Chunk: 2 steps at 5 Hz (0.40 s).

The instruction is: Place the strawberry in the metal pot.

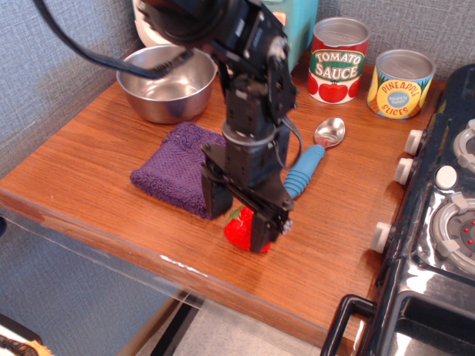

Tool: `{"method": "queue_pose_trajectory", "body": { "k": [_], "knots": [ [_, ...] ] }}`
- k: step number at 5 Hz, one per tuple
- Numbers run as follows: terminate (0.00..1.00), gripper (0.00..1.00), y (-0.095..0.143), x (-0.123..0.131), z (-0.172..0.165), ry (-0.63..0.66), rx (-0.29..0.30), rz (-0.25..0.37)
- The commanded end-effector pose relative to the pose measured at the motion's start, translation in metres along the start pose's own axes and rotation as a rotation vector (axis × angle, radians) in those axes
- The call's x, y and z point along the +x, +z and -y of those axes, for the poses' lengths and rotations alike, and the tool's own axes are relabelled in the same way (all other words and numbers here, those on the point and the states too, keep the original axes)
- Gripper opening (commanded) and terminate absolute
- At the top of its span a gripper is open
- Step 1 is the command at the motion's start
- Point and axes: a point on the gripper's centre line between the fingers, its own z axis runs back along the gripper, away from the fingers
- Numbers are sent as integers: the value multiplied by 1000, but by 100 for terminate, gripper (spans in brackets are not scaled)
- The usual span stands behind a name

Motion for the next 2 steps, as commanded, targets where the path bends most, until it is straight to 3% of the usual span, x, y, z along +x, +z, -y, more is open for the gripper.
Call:
{"method": "queue_pose_trajectory", "body": {
  "k": [1,2],
  "knots": [
    [0,100,-5,9,5,-22,40,-7],
    [0,100,-6,10,3,-9,47,-9]
  ]
}}
